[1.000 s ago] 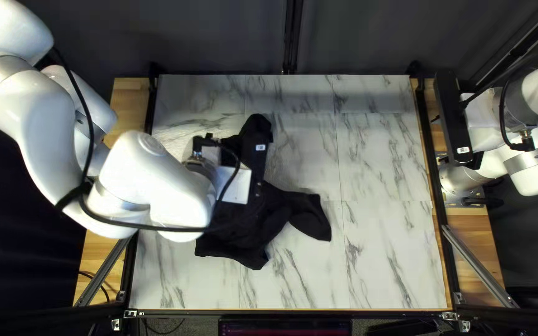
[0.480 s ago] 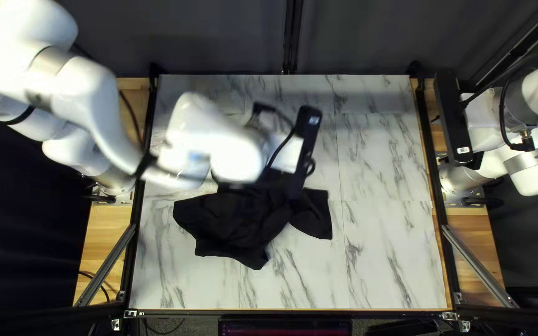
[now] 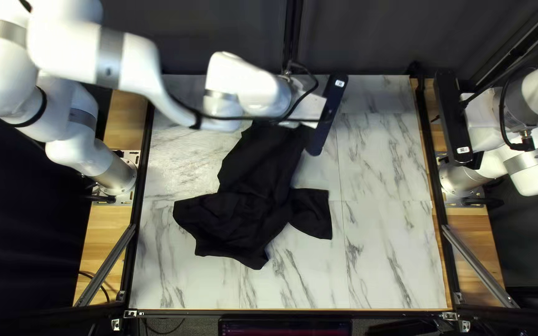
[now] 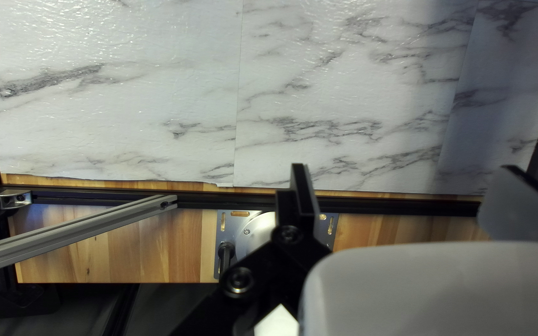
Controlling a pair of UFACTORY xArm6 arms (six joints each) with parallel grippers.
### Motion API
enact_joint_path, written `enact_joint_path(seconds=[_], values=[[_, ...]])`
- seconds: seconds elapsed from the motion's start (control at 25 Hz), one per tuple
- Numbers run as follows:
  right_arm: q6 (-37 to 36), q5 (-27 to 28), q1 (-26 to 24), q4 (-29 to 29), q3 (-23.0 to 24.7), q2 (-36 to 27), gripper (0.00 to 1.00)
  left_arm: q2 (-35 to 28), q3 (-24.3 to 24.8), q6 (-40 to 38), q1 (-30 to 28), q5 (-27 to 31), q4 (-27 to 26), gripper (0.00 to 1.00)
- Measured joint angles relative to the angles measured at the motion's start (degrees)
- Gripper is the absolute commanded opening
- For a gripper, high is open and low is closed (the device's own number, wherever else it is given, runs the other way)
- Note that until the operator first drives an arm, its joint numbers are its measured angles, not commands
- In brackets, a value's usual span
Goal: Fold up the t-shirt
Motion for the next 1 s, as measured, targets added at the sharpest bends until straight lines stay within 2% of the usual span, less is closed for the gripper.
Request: enact_joint_path(seconds=[0.04,0.08,0.24,0.32,0.4,0.56,0.68,0.76,0.88,1.0], values=[[0.0,0.0,0.0,0.0,0.0,0.0,1.0,1.4,-0.9,0.9,0.7,-0.9,-1.0,0.9],[0.0,0.0,0.0,0.0,0.0,0.0,1.0,2.7,-2.0,1.9,1.1,-1.5,-2.1,1.0],[0.0,0.0,0.0,0.0,0.0,0.0,1.0,5.9,-6.1,7.8,1.7,0.5,-9.4,1.0],[0.0,0.0,0.0,0.0,0.0,0.0,1.0,4.0,-5.1,9.5,1.7,2.6,-11.8,1.0],[0.0,0.0,0.0,0.0,0.0,0.0,1.0,-0.2,-1.9,9.8,1.7,4.5,-12.7,1.0],[0.0,0.0,0.0,0.0,0.0,0.0,1.0,-13.1,7.4,8.4,1.6,9.3,-12.4,1.0],[0.0,0.0,0.0,0.0,0.0,0.0,1.0,-26.6,14.7,8.2,2.2,14.9,-13.2,1.0],[0.0,0.0,0.0,0.0,0.0,0.0,1.0,-35.8,18.5,9.9,3.5,20.1,-15.9,1.0],[0.0,0.0,0.0,0.0,0.0,0.0,1.0,-47.1,21.3,14.0,6.3,29.7,-22.7,1.0],[0.0,0.0,0.0,0.0,0.0,0.0,1.0,-52.9,20.4,18.0,10.2,38.8,-29.0,1.0]])
